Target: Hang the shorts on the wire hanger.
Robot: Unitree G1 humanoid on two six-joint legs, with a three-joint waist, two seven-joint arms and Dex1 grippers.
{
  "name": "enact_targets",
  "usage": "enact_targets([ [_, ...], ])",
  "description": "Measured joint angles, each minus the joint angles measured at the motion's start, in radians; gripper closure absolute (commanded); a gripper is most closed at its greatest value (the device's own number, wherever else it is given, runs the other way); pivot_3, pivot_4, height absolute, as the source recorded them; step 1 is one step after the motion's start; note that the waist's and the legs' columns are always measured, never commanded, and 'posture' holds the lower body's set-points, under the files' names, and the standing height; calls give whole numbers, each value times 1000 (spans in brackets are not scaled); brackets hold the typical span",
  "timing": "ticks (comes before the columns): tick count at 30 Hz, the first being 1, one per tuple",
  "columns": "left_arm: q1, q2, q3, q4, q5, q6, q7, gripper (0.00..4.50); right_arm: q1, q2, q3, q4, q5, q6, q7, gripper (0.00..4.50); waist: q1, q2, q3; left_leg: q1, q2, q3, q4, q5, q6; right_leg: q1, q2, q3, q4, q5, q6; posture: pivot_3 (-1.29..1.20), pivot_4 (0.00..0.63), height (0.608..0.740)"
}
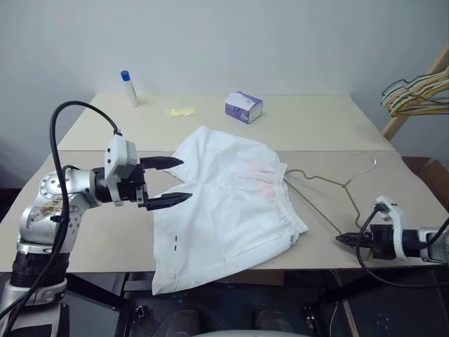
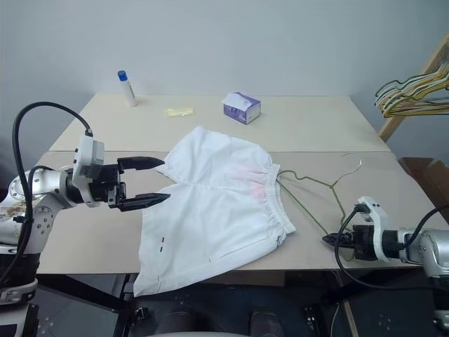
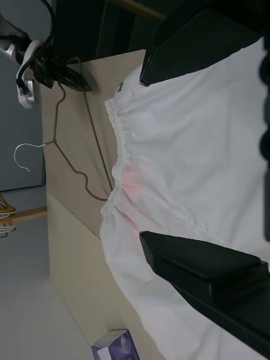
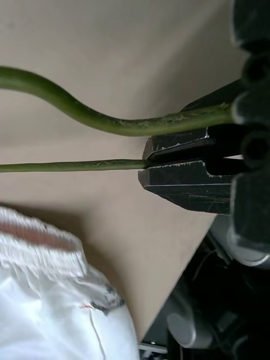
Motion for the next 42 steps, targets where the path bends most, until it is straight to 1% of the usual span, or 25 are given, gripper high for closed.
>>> enact_targets([
  [4, -11, -2, 0, 10, 9, -5, 16, 20, -51, -5, 78, 8, -8, -10, 30, 4500, -3, 0, 0, 0, 0, 0, 0, 0, 0, 0, 0, 0, 0, 0, 0, 72, 16, 740],
  [8, -21, -3, 1, 11, 17, -6, 21, 20, -166, 22, 135, 98, -37, -35, 35, 4500, -3, 0, 0, 0, 0, 0, 0, 0, 0, 0, 0, 0, 0, 0, 0, 90, 10, 740],
  [14, -18, -12, 0, 4, 20, -4, 40, 20, -392, 137, 254, 331, -132, -87, 50, 4500, 1, 0, 0, -1, 0, 0, -1, 0, 0, -1, 0, 0, -1, 0, 0, 125, 8, 740],
  [17, -10, -11, 7, -5, 20, -2, 51, 20, -464, 171, 308, 458, -184, -114, 69, 4500, 10, 0, 0, -2, 0, 0, -1, 0, 0, -1, 0, 0, -1, 0, 0, 144, 8, 740],
  [20, 8, -8, 18, -19, 19, -2, 57, 20, -516, 191, 331, 552, -225, -154, 98, 4500, 18, 0, 0, -2, 0, 0, -1, 0, 0, -2, 0, 0, -1, 0, 0, 156, 7, 740],
  [26, 35, 4, 33, -37, 18, -1, 65, 20, -585, 215, 336, 649, -282, -201, 139, 4500, 30, 0, 0, -2, 0, 0, -1, 0, 0, -2, 0, -1, 0, 0, 0, 162, 2, 740],
  [30, 35, 4, 33, -37, 18, -1, 71, 20, -587, 239, 336, 686, -305, -234, 150, 4500, 34, 0, 0, -2, 0, 0, -1, 0, 0, -2, 0, -1, 0, 0, 0, 158, 0, 740],
  [38, 10, 10, 33, -14, 20, -5, 51, 20, -594, 230, 364, 685, -337, -240, 291, 4500, 34, 0, 0, -2, 0, 0, 0, 0, 0, -3, 0, -1, 0, 0, 0, 161, 0, 740],
  [42, 4, 10, 31, -11, 21, -16, 49, 20, -651, 248, 360, 746, -365, -274, 282, 4500, 29, 0, 0, -2, 0, 0, -1, 0, 0, -3, 0, -1, 0, 0, 0, 172, 0, 740],
])
